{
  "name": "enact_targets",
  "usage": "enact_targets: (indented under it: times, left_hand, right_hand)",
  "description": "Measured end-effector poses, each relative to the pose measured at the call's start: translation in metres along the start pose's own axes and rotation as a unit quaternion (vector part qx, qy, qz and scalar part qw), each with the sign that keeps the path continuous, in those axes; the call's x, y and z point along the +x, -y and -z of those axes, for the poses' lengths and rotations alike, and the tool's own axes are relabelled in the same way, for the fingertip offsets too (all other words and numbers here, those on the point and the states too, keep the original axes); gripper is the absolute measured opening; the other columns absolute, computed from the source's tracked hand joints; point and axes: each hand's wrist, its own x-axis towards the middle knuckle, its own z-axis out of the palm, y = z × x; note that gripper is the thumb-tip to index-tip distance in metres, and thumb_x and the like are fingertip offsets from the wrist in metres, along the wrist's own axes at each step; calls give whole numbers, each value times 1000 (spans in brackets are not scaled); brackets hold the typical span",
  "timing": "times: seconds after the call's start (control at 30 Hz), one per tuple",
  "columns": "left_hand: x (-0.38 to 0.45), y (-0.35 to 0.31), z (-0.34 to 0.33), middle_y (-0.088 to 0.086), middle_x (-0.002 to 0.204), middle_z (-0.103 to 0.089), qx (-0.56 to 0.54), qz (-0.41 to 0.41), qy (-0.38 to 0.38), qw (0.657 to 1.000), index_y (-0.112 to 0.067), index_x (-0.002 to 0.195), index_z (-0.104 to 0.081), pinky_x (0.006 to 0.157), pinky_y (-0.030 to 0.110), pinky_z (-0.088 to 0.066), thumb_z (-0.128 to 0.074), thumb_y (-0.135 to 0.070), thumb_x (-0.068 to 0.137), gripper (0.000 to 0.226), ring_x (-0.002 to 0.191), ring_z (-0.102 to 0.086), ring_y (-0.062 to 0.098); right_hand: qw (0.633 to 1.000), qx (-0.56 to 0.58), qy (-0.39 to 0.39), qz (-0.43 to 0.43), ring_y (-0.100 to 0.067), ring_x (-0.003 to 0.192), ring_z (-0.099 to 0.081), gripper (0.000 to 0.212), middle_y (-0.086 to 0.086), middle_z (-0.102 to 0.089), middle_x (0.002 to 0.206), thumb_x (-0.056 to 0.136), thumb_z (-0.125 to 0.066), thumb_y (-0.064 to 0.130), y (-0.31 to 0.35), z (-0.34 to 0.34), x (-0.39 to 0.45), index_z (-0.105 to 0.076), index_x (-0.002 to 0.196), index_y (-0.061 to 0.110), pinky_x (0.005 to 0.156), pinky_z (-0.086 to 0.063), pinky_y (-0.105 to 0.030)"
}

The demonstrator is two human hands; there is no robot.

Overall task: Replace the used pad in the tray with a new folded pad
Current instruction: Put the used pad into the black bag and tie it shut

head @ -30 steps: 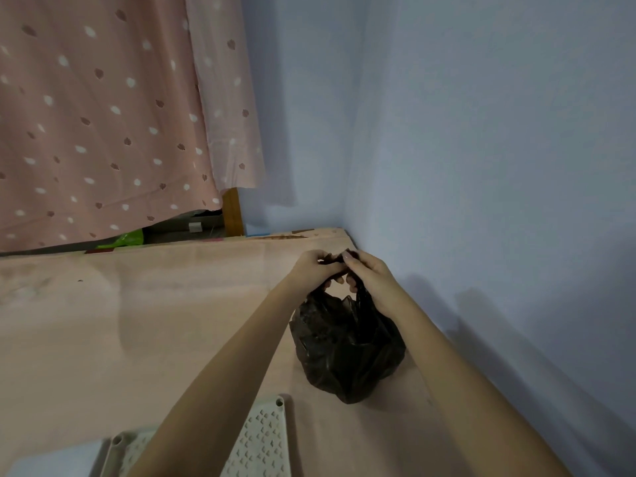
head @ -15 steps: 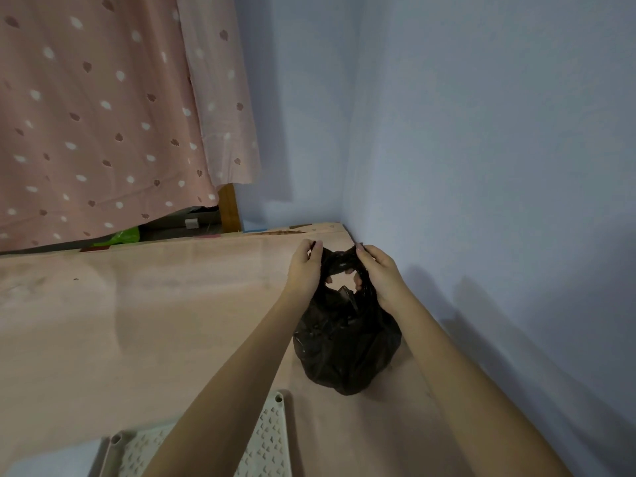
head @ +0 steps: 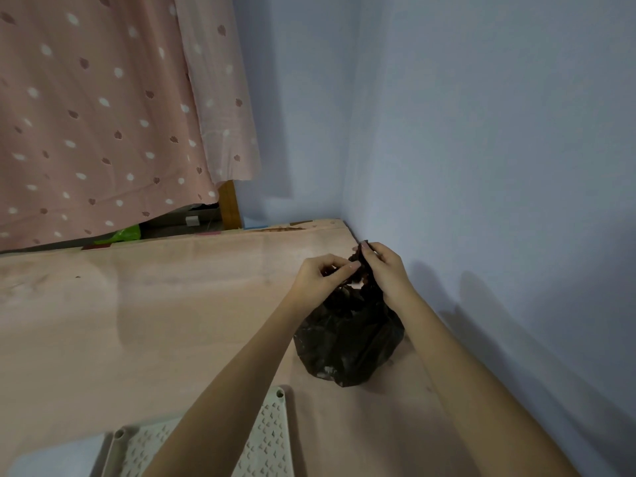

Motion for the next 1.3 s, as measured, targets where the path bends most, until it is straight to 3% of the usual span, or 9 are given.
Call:
enact_targets:
  times: [0.1, 0.23, 0.33, 0.4, 0.57, 0.7, 0.83, 1.07, 1.3]
  left_hand:
    - [3, 5, 0, -7, 78, -66, 109, 16, -27, 994, -21, 80, -69, 69, 20, -49, -74, -25, 80, 6, 71, -62, 5]
    - [9, 3, -6, -3, 77, -55, 152, 85, -104, 979, -15, 94, -49, 56, 28, -45, -80, -27, 72, 40, 61, -55, 12]
    - [13, 2, -5, -3, 74, -59, 214, 125, -47, 968, -15, 121, -48, 57, 26, -45, -61, -26, 88, 37, 66, -59, 14]
    - [13, 1, -6, 3, 70, -65, 227, 128, 2, 966, -12, 111, -56, 61, 33, -51, -45, -21, 96, 21, 62, -64, 23]
    - [9, 1, -12, 9, 76, -71, 3, 142, -67, 988, -4, 108, -66, 66, 35, -59, -43, -3, 94, 26, 62, -66, 21]
    - [15, -7, -10, 9, 86, -72, -178, 248, -86, 948, -15, 106, -69, 48, 16, -50, -50, -7, 88, 27, 71, -67, 16]
    - [14, 2, -8, 1, 77, -74, -182, 259, -159, 935, -15, 91, -74, 51, 15, -51, -64, -31, 86, 20, 67, -70, 13]
    - [17, 12, -1, 5, 79, -73, -239, 246, -249, 906, -13, 104, -64, 56, 20, -53, -79, -12, 74, 34, 66, -70, 11]
    - [12, 26, 17, 9, 80, -71, -271, 267, -305, 873, -6, 86, -66, 53, 17, -55, -75, -9, 78, 12, 62, -69, 12]
  right_hand:
    - [1000, -5, 23, 9, -12, 81, -66, 20, 0, -69, 85, 95, -54, 32, -2, 1, -1, -70, 89, 22, 66, -53, -22]
    - [999, 7, 48, 13, -11, 86, -67, 21, 2, -72, 87, 94, -55, 30, -3, -1, -4, -73, 83, 27, 70, -53, -18]
    - [997, 18, 79, 11, -8, 89, -67, 20, 3, -73, 90, 94, -56, 28, -3, 1, -5, -75, 86, 25, 73, -50, -14]
    - [996, 14, 87, 13, -7, 87, -67, 20, 4, -73, 89, 93, -57, 28, -4, 1, -5, -75, 86, 26, 72, -50, -12]
    - [998, 20, 53, -3, -13, 91, -67, 18, 3, -73, 90, 92, -58, 32, -14, 1, -1, -75, 87, 27, 79, -51, -23]
    - [999, 29, 29, -31, -21, 100, -66, 20, -3, -72, 100, 92, -58, 35, -22, 2, 1, -72, 97, 22, 88, -53, -32]
    - [999, 27, 21, -38, -16, 96, -67, 18, 2, -73, 95, 91, -60, 36, -27, 2, -1, -73, 95, 24, 80, -52, -24]
    - [999, 15, -25, -40, -14, 97, -66, 22, 2, -72, 98, 91, -59, 37, -41, 6, 2, -71, 101, 21, 85, -53, -26]
    - [991, 75, -100, -53, -19, 87, -70, 14, -10, -72, 88, 94, -57, 22, -48, 27, 2, -67, 90, 14, 83, -55, -27]
